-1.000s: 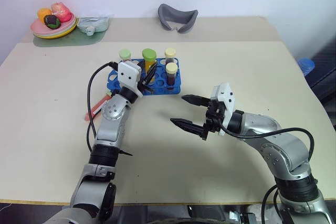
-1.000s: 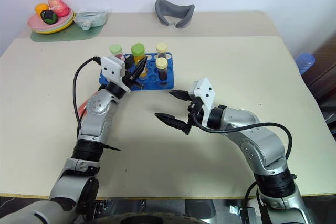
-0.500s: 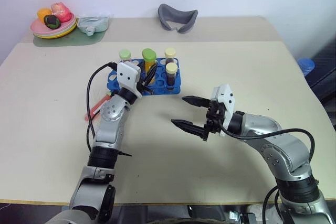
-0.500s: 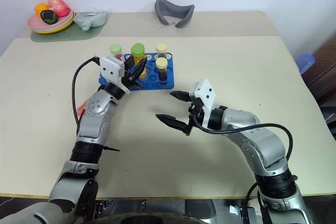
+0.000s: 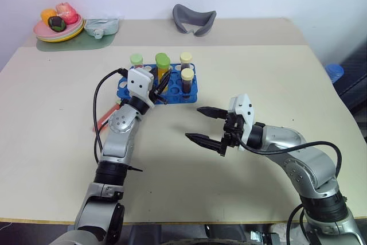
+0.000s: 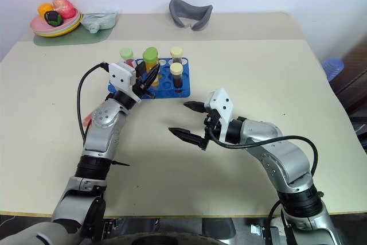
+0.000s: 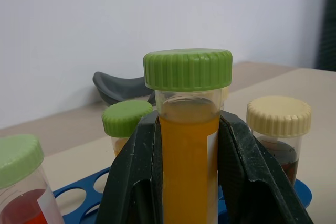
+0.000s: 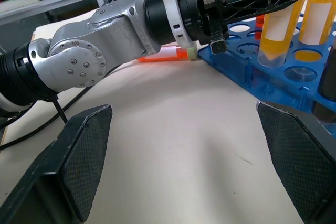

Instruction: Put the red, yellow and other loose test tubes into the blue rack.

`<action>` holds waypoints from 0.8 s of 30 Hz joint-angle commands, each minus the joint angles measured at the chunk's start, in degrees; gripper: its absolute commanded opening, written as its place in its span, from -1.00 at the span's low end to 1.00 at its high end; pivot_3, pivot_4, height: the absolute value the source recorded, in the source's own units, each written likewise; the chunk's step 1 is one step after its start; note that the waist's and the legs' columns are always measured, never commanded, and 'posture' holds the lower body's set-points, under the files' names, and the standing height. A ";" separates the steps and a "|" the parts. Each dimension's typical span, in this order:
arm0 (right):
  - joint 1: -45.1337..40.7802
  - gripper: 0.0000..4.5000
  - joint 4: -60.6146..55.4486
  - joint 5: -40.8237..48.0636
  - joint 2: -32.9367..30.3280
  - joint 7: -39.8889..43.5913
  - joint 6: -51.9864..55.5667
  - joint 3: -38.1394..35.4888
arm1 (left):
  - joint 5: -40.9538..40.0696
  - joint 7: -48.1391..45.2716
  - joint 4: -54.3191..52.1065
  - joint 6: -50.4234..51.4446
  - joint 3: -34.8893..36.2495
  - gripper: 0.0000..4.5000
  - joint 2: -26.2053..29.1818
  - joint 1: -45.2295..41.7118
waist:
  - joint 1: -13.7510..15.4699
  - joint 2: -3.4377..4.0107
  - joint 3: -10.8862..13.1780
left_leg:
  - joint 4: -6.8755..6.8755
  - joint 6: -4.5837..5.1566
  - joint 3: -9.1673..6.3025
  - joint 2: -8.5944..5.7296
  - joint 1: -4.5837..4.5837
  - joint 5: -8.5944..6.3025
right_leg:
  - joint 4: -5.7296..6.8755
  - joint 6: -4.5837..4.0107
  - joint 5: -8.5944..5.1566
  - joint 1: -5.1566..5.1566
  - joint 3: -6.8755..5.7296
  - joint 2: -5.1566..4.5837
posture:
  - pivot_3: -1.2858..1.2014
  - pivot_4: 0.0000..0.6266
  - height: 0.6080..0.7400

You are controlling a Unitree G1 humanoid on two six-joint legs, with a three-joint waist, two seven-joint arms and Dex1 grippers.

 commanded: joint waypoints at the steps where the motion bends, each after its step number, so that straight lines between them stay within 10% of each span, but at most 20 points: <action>1: 0.34 1.00 -2.08 -0.01 -0.15 0.32 -1.30 0.17 | 0.46 0.19 -0.85 -0.27 -0.01 -0.64 0.27 0.14 | 0.00 0.00 0.00 | 0.00 0.00 0.00 0.00 0.00 0.00 | 0.00 0.00 0.00 0.00 0.00 0.00 | 0.03 -0.52 1.00; 11: 0.34 1.00 -2.25 0.00 -0.03 0.10 -1.17 0.33 | -0.23 0.10 -0.95 0.78 -0.04 -0.64 -0.20 1.03 | -0.03 0.00 0.00 | -0.01 0.00 0.00 0.00 0.00 0.00 | 0.00 0.00 0.00 0.00 0.00 0.00 | 0.03 -0.52 1.00; 18: 0.30 1.00 -2.39 0.09 -0.01 0.02 -1.10 0.49 | -1.38 0.87 -2.65 1.39 1.43 0.91 -0.13 0.75 | 0.01 0.00 0.00 | -0.01 0.00 0.00 0.00 0.00 0.00 | -0.01 0.00 0.00 0.00 0.00 0.00 | 0.03 -0.52 1.00; 24: 0.29 1.00 -2.88 0.29 -0.19 -0.16 -0.86 0.25 | -4.34 0.82 -13.33 7.25 4.61 0.99 3.64 2.95 | -0.07 0.00 0.00 | -0.02 0.00 0.00 0.01 0.00 0.00 | 0.00 0.00 0.00 -0.01 0.00 0.00 | 0.03 -0.52 1.00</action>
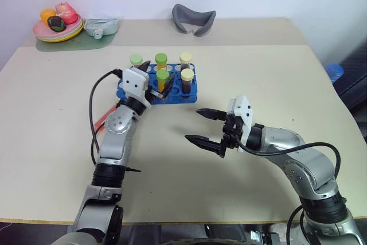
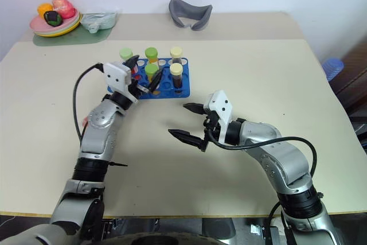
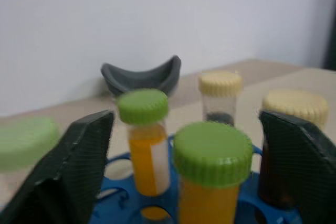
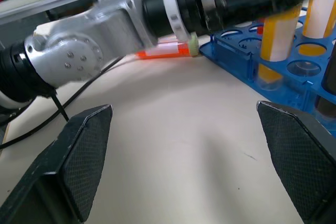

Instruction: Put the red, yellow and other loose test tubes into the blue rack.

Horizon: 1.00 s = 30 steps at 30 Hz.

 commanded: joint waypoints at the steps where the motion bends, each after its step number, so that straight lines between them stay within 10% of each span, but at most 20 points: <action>1: -0.23 1.00 -2.91 0.48 -0.27 0.00 -0.75 -0.43 | -3.28 0.04 -10.58 5.01 3.79 0.99 3.57 1.55 | -0.03 0.00 0.00 | 0.00 0.00 0.00 0.00 0.00 0.00 | 0.00 0.00 0.00 0.00 0.00 0.00 | 0.03 -0.52 1.00; 13: -1.66 1.00 -1.40 0.96 -0.99 2.02 -0.85 -0.06 | -20.27 0.91 -27.74 61.56 16.24 0.99 32.85 0.99 | -0.10 -0.09 0.07 | -0.02 0.01 -0.05 0.01 0.01 -0.01 | 0.02 0.01 -0.01 0.01 -0.02 0.03 | 0.03 -0.52 1.00; 20: -4.33 1.00 1.59 -0.04 0.09 4.30 -2.04 1.88 | -22.03 -11.56 -17.34 80.38 -1.30 0.99 49.63 -9.94 | -0.06 -0.19 0.16 | -0.08 0.00 -0.07 0.01 0.00 0.00 | 0.01 -0.01 -0.02 -0.02 -0.05 0.04 | 0.03 -0.52 1.00; 30: -3.22 1.00 1.21 -1.36 1.86 3.37 -3.75 3.18 | -9.10 -25.35 13.53 80.27 -33.37 0.99 45.48 -34.30 | -0.09 -0.21 0.18 | -0.15 0.00 -0.04 0.01 -0.07 0.00 | 0.00 -0.02 -0.03 -0.16 -0.06 0.07 | 0.03 -0.52 1.00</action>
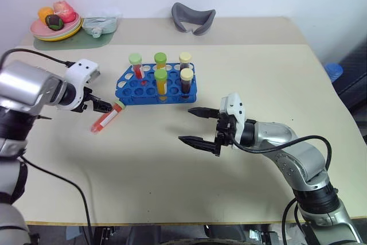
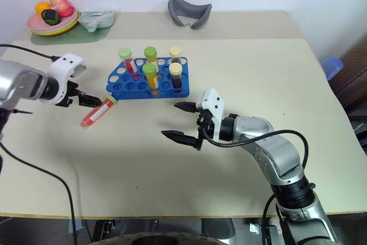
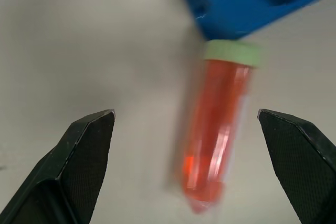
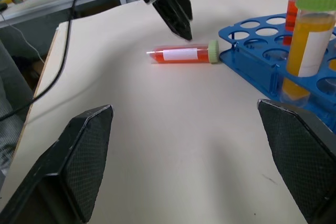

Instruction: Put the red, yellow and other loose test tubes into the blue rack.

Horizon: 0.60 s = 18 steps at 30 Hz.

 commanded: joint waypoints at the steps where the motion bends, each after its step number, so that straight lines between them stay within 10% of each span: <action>1: 0.87 1.00 -2.57 0.03 0.72 -0.70 -1.30 -0.16 | 4.82 -5.38 5.40 -2.47 -7.05 0.99 -1.39 -3.84 | -0.06 0.00 0.00 | 0.01 0.00 0.00 0.00 -0.02 0.00 | 0.00 0.00 0.00 -0.01 0.01 0.00 | 0.03 -0.52 1.00; 18: 2.85 1.00 -4.78 -0.45 1.73 -3.57 -1.48 0.50 | 18.10 -22.55 26.59 -12.98 -15.71 0.99 -10.92 -11.44 | 0.12 0.08 -0.04 | 0.11 0.00 0.00 -0.01 0.04 0.00 | 0.12 0.01 0.00 0.05 0.01 -0.02 | 0.03 -0.52 1.00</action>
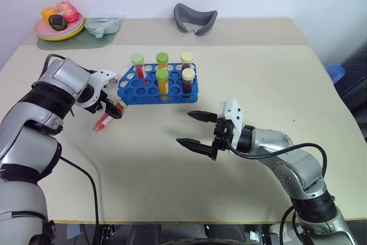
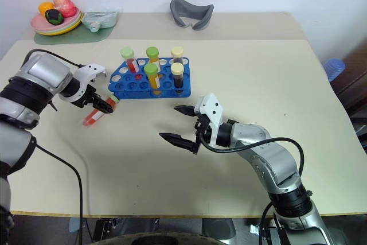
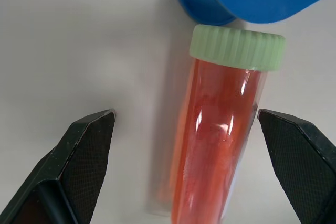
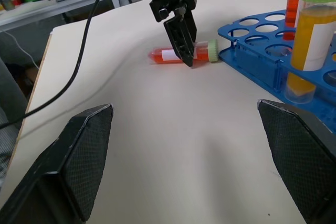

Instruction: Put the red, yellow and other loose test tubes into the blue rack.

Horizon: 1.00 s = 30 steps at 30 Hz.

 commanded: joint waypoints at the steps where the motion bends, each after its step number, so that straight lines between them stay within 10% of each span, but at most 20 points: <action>1: -0.27 1.00 -2.62 0.21 0.23 0.15 -1.27 -0.26 | 3.38 -2.77 2.15 -2.97 -0.79 0.76 -0.72 -0.58 | -0.03 0.02 -0.01 | 0.00 0.00 0.00 0.00 0.00 0.00 | 0.01 0.00 0.00 0.00 0.00 0.00 | 0.03 -0.52 1.00; 4: -0.35 1.00 -2.63 0.19 0.16 0.21 -1.25 -0.23 | 5.46 -4.59 2.93 -4.09 -0.43 0.21 -0.95 -0.58 | -0.07 0.01 -0.01 | 0.00 0.00 0.00 0.00 -0.01 0.00 | 0.00 0.00 0.00 0.00 0.00 0.00 | 0.03 -0.52 1.00; 12: -0.64 1.00 -2.51 0.32 0.12 0.60 -1.15 -0.04 | 8.73 -5.58 3.27 -4.26 1.80 0.21 -1.35 0.26 | -0.07 0.01 -0.01 | 0.00 0.01 -0.01 0.00 -0.02 0.00 | -0.01 0.01 0.00 -0.01 0.00 -0.01 | 0.03 -0.52 1.00; 18: -1.02 1.00 -2.33 0.37 0.20 0.77 -0.95 0.09 | 9.78 -5.28 2.43 -2.94 3.49 -0.66 -0.66 0.80 | -0.09 0.00 0.00 | -0.01 0.00 -0.01 0.00 -0.03 0.00 | -0.01 0.01 0.00 -0.03 0.00 -0.01 | 0.03 -0.52 1.00; 25: -0.56 1.00 -3.04 0.59 0.03 0.63 -0.79 0.01 | 8.81 -1.80 -0.30 -0.56 10.76 -0.66 2.25 2.01 | -0.31 -0.02 0.01 | -0.01 0.00 -0.01 0.01 -0.03 0.00 | 0.00 0.01 0.00 -0.05 0.00 0.00 | 0.03 -0.52 1.00; 30: 0.59 1.00 -3.92 0.95 -0.26 0.08 -0.47 -0.69 | 2.16 12.53 -14.79 -13.63 37.37 -0.66 3.04 9.96 | -0.22 -0.10 0.06 | 0.01 0.00 -0.03 0.05 -0.12 0.00 | 0.09 0.01 0.00 -0.18 0.00 -0.02 | 0.03 -0.52 1.00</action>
